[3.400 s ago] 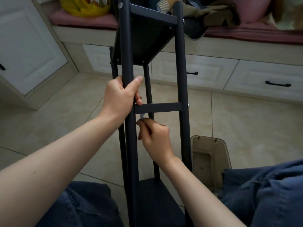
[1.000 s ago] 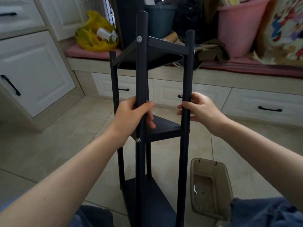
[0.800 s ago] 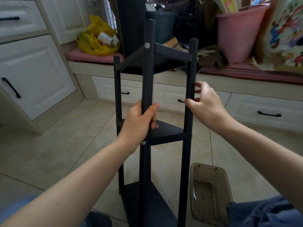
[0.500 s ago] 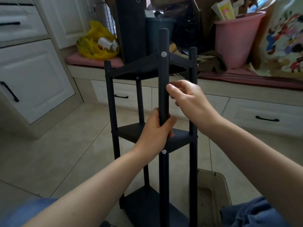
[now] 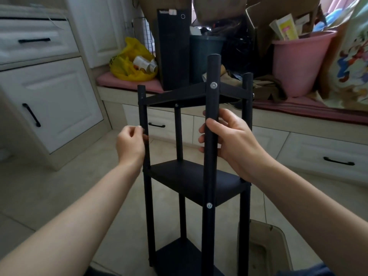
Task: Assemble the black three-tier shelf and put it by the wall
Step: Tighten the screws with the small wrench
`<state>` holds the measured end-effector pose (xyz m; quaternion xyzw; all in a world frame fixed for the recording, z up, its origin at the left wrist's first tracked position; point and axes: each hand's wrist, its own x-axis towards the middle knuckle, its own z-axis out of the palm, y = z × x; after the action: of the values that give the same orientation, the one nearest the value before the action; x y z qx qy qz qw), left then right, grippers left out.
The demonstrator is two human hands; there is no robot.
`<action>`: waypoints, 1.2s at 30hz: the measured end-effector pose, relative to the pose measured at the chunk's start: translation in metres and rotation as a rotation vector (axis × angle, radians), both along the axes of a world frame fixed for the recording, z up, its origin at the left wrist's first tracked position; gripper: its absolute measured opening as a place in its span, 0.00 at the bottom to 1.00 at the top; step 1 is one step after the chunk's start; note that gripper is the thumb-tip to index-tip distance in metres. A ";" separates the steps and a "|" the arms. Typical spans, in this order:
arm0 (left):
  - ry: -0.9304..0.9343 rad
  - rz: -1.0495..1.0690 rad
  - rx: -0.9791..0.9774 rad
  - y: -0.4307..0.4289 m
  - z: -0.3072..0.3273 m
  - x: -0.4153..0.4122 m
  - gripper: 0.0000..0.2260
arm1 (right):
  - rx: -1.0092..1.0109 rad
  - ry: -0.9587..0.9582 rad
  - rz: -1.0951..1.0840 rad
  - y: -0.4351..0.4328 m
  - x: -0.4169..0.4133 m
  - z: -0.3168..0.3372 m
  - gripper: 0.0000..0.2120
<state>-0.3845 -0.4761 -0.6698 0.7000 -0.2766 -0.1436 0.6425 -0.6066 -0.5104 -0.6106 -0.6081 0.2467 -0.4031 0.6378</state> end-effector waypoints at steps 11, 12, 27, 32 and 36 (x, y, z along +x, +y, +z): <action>0.129 -0.165 0.311 -0.062 -0.043 0.056 0.25 | -0.028 -0.035 0.005 -0.015 0.013 -0.001 0.09; 0.153 -0.200 0.311 -0.063 -0.046 0.060 0.26 | -0.030 -0.034 0.008 -0.014 0.014 -0.002 0.09; 0.036 0.002 0.065 -0.143 -0.036 0.145 0.07 | -0.030 0.054 -0.210 -0.146 0.087 -0.026 0.05; -0.092 0.076 0.068 -0.160 0.007 0.167 0.08 | -0.043 0.085 -0.213 -0.193 0.115 -0.013 0.05; -0.110 0.091 0.077 -0.173 0.059 0.168 0.10 | -0.065 0.132 -0.218 -0.220 0.119 0.028 0.05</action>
<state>-0.2169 -0.6492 -0.6112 0.7430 -0.2737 -0.0862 0.6046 -0.4879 -0.7300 -0.5829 -0.6233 0.3396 -0.4371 0.5524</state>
